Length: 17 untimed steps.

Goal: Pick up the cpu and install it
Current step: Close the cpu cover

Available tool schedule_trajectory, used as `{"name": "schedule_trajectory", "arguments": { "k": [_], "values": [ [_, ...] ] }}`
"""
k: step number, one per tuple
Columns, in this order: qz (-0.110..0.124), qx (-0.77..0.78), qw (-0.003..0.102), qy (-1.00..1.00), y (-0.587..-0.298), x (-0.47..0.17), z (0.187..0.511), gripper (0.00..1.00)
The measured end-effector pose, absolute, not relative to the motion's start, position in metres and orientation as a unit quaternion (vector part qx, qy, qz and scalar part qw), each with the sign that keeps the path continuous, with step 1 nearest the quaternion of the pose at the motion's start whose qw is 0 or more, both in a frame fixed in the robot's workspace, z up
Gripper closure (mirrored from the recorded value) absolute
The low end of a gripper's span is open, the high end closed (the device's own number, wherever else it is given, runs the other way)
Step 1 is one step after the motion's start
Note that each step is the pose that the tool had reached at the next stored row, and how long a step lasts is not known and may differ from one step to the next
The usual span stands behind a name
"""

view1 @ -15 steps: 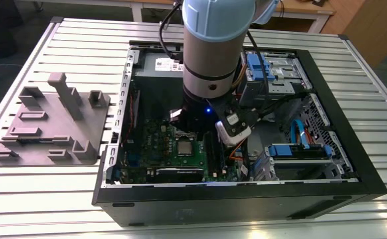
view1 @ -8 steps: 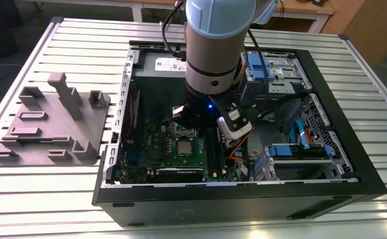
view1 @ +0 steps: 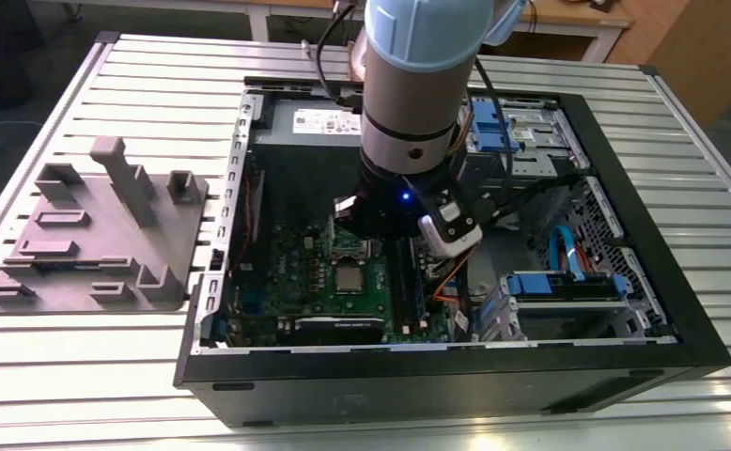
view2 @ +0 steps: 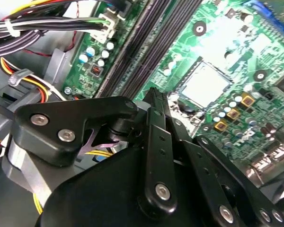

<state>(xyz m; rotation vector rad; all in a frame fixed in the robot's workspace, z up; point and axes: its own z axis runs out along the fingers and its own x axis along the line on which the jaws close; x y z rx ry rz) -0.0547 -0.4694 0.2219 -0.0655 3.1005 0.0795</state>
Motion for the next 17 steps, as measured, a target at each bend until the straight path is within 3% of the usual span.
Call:
{"name": "schedule_trajectory", "arguments": {
  "k": [6, 17],
  "values": [
    [0.026, -0.022, 0.02, 0.999, -0.452, -0.052, 0.215, 0.9],
    [0.027, -0.067, 0.019, 0.997, -0.448, -0.052, 0.212, 0.9]
  ]
}}
